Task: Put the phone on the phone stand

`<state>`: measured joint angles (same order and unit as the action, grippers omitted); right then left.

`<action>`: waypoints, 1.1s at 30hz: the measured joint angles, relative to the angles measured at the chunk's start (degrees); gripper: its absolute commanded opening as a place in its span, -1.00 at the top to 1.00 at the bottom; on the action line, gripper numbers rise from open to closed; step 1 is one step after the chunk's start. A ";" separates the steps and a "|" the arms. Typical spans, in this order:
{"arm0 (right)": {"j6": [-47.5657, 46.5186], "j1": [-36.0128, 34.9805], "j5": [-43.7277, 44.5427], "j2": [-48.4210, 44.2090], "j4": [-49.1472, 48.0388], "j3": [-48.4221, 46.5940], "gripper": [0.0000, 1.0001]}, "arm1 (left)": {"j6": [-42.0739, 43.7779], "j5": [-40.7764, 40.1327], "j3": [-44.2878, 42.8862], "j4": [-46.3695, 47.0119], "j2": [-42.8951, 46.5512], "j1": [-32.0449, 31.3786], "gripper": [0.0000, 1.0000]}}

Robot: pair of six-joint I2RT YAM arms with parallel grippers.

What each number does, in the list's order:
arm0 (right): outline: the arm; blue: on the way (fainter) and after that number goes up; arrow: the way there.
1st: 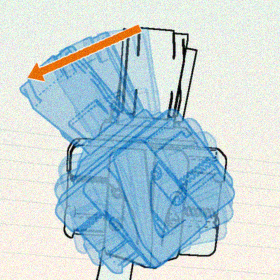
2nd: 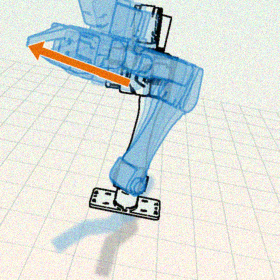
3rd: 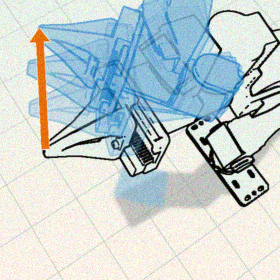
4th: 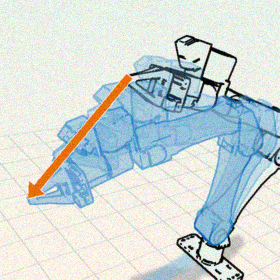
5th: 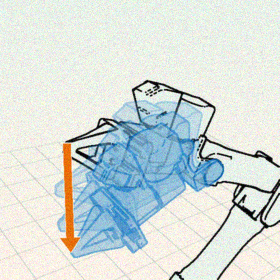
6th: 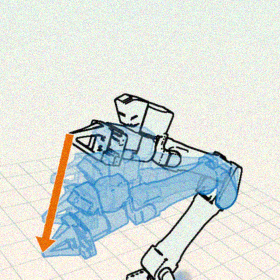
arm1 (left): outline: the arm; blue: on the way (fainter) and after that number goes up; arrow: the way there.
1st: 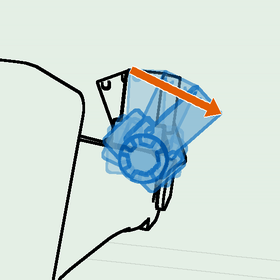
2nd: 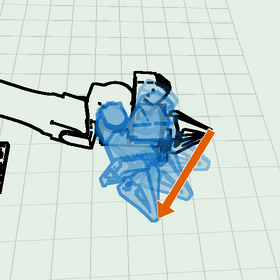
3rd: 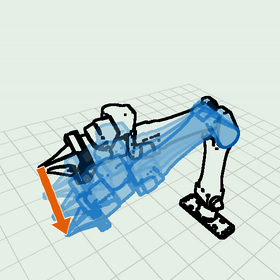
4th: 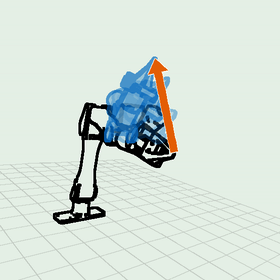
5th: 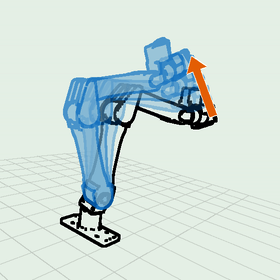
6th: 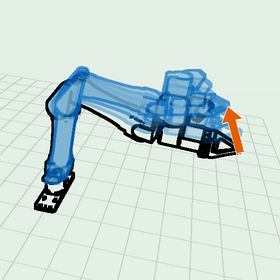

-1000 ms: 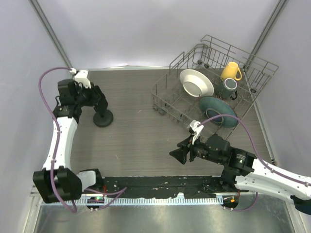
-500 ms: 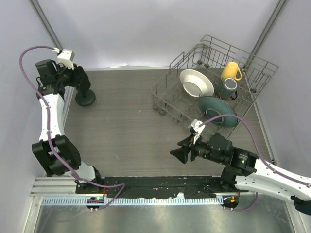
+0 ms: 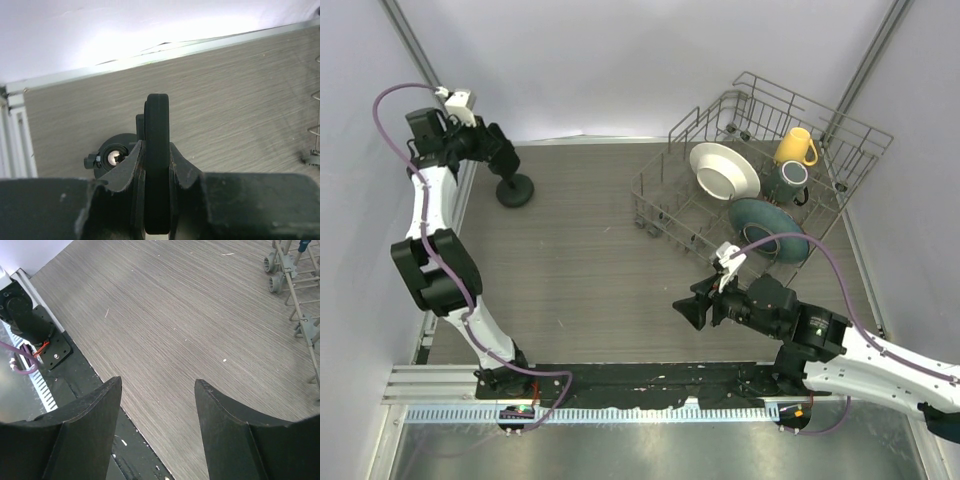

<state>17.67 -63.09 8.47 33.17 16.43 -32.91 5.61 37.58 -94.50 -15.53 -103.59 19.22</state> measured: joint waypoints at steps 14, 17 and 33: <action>-1.36 0.22 1.75 2.54 0.66 -1.29 -0.29 | 6.16 -1.14 -17.05 -6.75 -11.08 -3.19 1.00; -1.46 0.22 1.77 2.99 0.81 -1.31 -0.30 | 7.45 -1.64 -20.83 -8.87 -13.66 -1.84 1.00; -1.77 1.09 1.88 3.26 0.79 -1.31 -0.29 | 8.55 -0.33 -24.11 -10.10 -18.32 3.37 1.00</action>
<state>15.90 -62.00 10.35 36.42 17.21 -34.22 14.15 37.26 -118.61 -25.63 -121.91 22.59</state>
